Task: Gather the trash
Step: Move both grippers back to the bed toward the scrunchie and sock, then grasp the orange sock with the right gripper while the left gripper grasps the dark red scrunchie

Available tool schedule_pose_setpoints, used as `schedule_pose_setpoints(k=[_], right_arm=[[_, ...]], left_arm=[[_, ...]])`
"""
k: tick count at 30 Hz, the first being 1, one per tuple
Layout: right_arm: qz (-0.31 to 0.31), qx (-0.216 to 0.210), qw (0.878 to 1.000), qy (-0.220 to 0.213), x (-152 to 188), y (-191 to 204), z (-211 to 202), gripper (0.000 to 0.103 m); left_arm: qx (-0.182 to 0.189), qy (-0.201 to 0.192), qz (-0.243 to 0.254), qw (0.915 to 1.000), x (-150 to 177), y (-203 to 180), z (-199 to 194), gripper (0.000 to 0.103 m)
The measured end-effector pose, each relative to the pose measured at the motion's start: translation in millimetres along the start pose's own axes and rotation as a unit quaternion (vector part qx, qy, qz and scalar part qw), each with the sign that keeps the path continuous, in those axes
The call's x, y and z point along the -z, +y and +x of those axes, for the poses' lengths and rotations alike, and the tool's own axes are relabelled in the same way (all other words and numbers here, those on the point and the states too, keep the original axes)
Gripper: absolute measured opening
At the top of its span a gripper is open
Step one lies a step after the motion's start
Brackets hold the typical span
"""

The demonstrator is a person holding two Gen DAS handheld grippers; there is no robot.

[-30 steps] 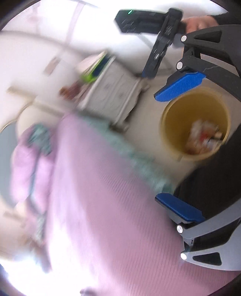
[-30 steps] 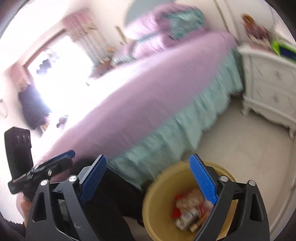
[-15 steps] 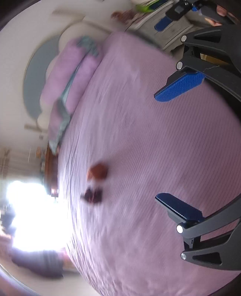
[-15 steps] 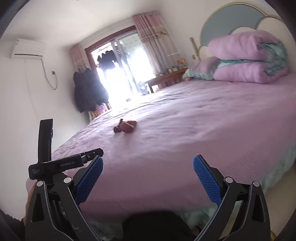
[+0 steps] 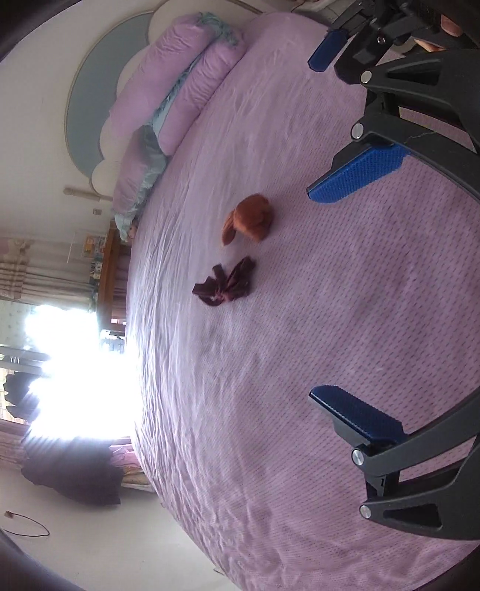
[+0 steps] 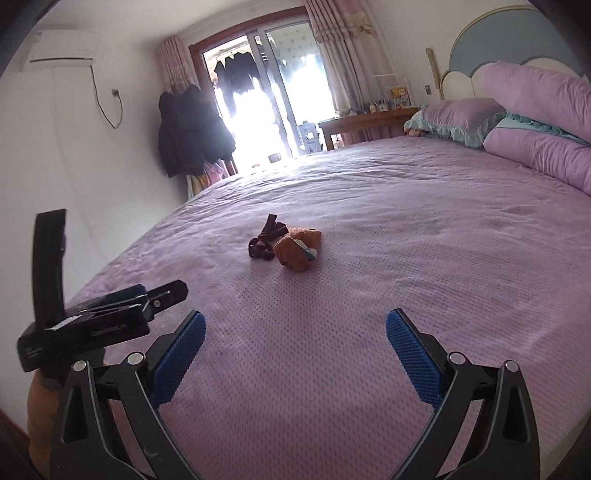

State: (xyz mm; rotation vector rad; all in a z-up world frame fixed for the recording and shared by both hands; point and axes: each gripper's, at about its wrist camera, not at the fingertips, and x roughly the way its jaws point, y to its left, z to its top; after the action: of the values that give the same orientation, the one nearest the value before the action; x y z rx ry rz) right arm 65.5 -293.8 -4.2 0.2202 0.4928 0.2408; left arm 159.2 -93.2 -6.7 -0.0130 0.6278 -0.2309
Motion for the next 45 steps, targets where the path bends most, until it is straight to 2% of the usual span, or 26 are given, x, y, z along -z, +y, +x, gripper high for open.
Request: schedule_pose_setpoints(k=[3, 9, 13, 16, 18, 19, 20, 22, 26, 35, 36, 37, 38, 39, 40, 41, 42, 43, 45], right_arm=[[-0.027, 0.009, 0.999, 0.016, -8.8, 6.7, 26.0, 0.095], [-0.035, 0.033, 0.995, 0.084, -33.2, 7.4, 98.8, 0.094], [-0.029, 0.039, 0.992, 0.118, -48.3, 6.9, 138.5, 0.081], [-0.029, 0.059, 0.988, 0.141, -55.2, 4.3, 163.8, 0.078], [-0.028, 0.063, 0.985, 0.155, -56.3, -0.1, 176.4, 0.068], [-0.028, 0.055, 0.985, 0.160, -56.1, -1.8, 180.2, 0.053], [-0.029, 0.047, 0.984, 0.167, -55.7, -2.9, 183.1, 0.041], [-0.033, 0.043, 0.985, 0.161, -56.4, -3.5, 179.1, 0.038], [-0.026, 0.035, 0.991, 0.130, -58.7, -10.3, 156.2, 0.037], [-0.009, 0.035, 0.992, 0.122, -61.7, -37.9, 133.3, 0.037], [-0.009, 0.035, 0.992, 0.121, -61.3, -39.3, 130.6, 0.038], [-0.008, 0.034, 0.992, 0.121, -60.9, -40.1, 129.0, 0.038], [-0.006, 0.032, 0.992, 0.121, -60.6, -41.1, 127.1, 0.038], [-0.004, 0.028, 0.992, 0.121, -60.1, -42.2, 125.0, 0.038], [-0.003, 0.025, 0.992, 0.121, -59.6, -42.7, 122.8, 0.038], [-0.004, 0.023, 0.993, 0.120, -59.0, -42.5, 120.5, 0.038], [-0.005, 0.022, 0.993, 0.120, -59.8, -43.0, 119.2, 0.038], [-0.005, 0.021, 0.993, 0.120, -59.0, -42.7, 117.5, 0.038], [-0.003, 0.015, 0.993, 0.119, -58.2, -41.5, 114.6, 0.038]], left_arm=[[-0.018, 0.001, 0.005, 0.9998, -11.1, 8.9, 12.6, 0.099], [-0.056, 0.012, 0.007, 0.9983, -40.9, 26.6, 50.7, 0.099], [-0.046, 0.022, -0.003, 0.9987, -55.4, 37.2, 73.0, 0.099], [-0.047, 0.032, -0.004, 0.9984, -58.3, 40.4, 84.5, 0.099], [-0.039, 0.037, -0.011, 0.9985, -58.7, 42.0, 90.0, 0.099], [-0.036, 0.039, -0.013, 0.9985, -59.0, 42.1, 92.0, 0.099], [-0.034, 0.041, -0.015, 0.9985, -60.0, 41.7, 94.7, 0.099], [-0.033, 0.044, -0.013, 0.9984, -61.2, 40.5, 99.5, 0.099], [-0.029, 0.050, -0.006, 0.9983, -66.0, 31.2, 108.9, 0.099], [-0.017, 0.089, 0.000, 0.9959, -85.1, 0.6, 164.9, 0.097], [-0.019, 0.099, 0.004, 0.9949, -86.0, -2.1, 173.2, 0.088], [-0.018, 0.110, 0.006, 0.9937, -85.7, -4.5, 180.7, 0.071], [-0.015, 0.127, 0.007, 0.9918, -83.9, -6.2, 189.6, 0.065], [-0.018, 0.128, 0.011, 0.9916, -81.8, -6.7, 191.0, 0.063], [-0.018, 0.123, 0.012, 0.9922, -80.7, -5.3, 188.5, 0.051], [-0.011, 0.121, 0.013, 0.9926, -79.8, -4.4, 184.3, 0.044], [-0.001, 0.119, 0.011, 0.9928, -78.8, -2.7, 179.8, 0.030], [0.008, 0.117, 0.007, 0.9930, -77.5, -0.8, 175.0, 0.023], [0.020, 0.110, -0.002, 0.9937, -72.9, 5.1, 164.6, 0.019]])
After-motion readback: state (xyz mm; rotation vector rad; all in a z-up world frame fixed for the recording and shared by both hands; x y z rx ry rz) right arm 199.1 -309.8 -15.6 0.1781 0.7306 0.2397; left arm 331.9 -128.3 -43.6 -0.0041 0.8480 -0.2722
